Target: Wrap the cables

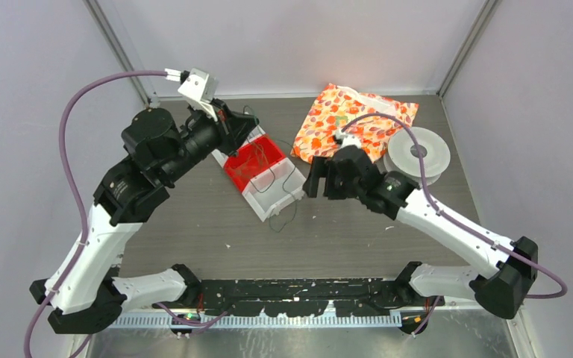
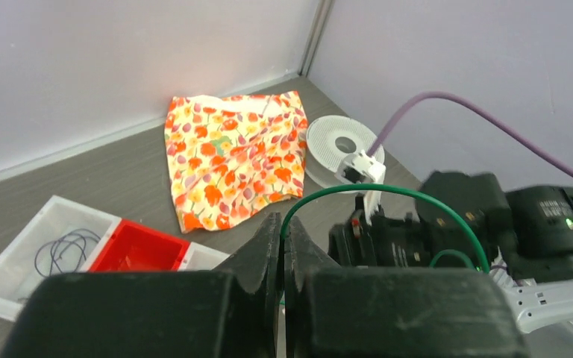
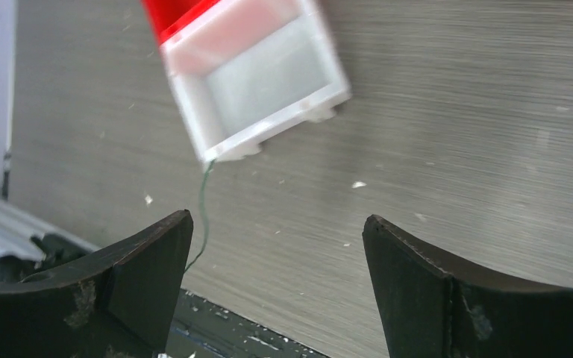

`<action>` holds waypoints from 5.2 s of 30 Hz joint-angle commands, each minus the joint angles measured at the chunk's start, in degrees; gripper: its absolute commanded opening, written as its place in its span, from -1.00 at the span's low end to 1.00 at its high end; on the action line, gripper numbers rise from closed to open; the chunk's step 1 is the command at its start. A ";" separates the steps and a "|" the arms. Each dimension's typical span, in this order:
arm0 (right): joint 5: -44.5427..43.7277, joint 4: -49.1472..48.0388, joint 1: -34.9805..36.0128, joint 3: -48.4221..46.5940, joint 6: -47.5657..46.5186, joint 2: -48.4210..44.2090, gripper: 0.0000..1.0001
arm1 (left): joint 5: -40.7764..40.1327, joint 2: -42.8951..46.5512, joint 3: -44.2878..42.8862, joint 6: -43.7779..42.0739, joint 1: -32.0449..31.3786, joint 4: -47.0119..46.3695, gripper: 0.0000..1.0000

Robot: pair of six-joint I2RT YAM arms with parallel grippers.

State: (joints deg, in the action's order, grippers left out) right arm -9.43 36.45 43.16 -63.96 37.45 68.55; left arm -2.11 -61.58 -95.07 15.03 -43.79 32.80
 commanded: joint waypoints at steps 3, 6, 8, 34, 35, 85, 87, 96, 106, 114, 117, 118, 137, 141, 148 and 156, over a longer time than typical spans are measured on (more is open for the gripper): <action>-3.56 -20.97 9.12 8.09 -2.38 -5.31 0.79 | -2.60 -1.91 -4.31 2.76 0.20 3.81 -0.99; -3.35 -24.25 12.41 10.18 -4.02 -4.21 0.79 | -3.13 -3.01 -6.50 3.11 0.20 5.68 -0.99; -2.05 -25.51 13.06 10.60 -4.05 -3.73 0.79 | -3.57 -3.13 -6.85 3.25 0.20 5.94 -0.99; -6.92 -33.51 16.13 -8.30 -11.85 3.52 0.64 | -2.42 -3.22 -5.69 4.23 0.20 8.66 -0.99; -7.81 -33.93 16.09 -8.17 -11.73 3.55 0.56 | -2.38 -3.15 -5.74 4.10 0.20 8.82 -0.99; -30.81 19.95 2.74 -12.81 -14.90 -17.61 -0.99 | 5.85 -5.33 -5.17 -6.76 3.45 16.82 0.99; -27.54 20.62 0.99 -13.17 -14.42 -15.93 -0.99 | 9.24 -7.58 -5.84 -6.15 3.45 16.79 0.99; -15.25 20.29 -8.07 -9.97 -14.48 -16.58 -0.99 | 16.08 -10.34 -2.05 -5.50 3.45 15.92 1.00; 22.46 11.91 -8.10 -10.76 -21.58 -15.58 -0.99 | 35.48 -12.52 7.86 3.00 3.45 -7.29 0.91; 32.96 13.18 -8.11 -13.44 -22.47 -11.14 -0.99 | 44.73 -18.34 4.62 2.50 3.02 -12.43 0.81; 33.95 13.15 -8.17 -14.43 -22.56 -10.74 -0.99 | 46.83 -20.17 4.37 1.52 2.94 -12.78 0.79; 34.33 13.25 -8.15 -14.82 -22.70 -10.58 -0.99 | 48.25 -20.62 4.45 1.31 2.88 -13.03 0.79; 34.29 14.23 -8.12 -15.40 -21.83 -10.38 -0.99 | 59.32 -23.72 7.68 0.68 2.75 -16.65 0.25; 34.72 14.43 -8.12 -15.62 -22.08 -9.62 -0.99 | 59.60 -24.53 7.79 1.13 2.67 -16.37 0.13; 32.83 14.67 -8.11 -15.52 -23.25 -9.09 -0.99 | 59.99 -25.58 7.15 0.31 2.48 -14.96 -0.96; 11.21 19.04 -8.17 -18.21 -20.21 -9.55 0.87 | 35.76 -24.79 5.88 2.77 2.48 -9.43 -0.99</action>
State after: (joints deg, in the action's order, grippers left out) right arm 16.25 53.58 35.09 -79.29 15.62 60.90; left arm 48.23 -87.53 -87.39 16.53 -41.25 20.08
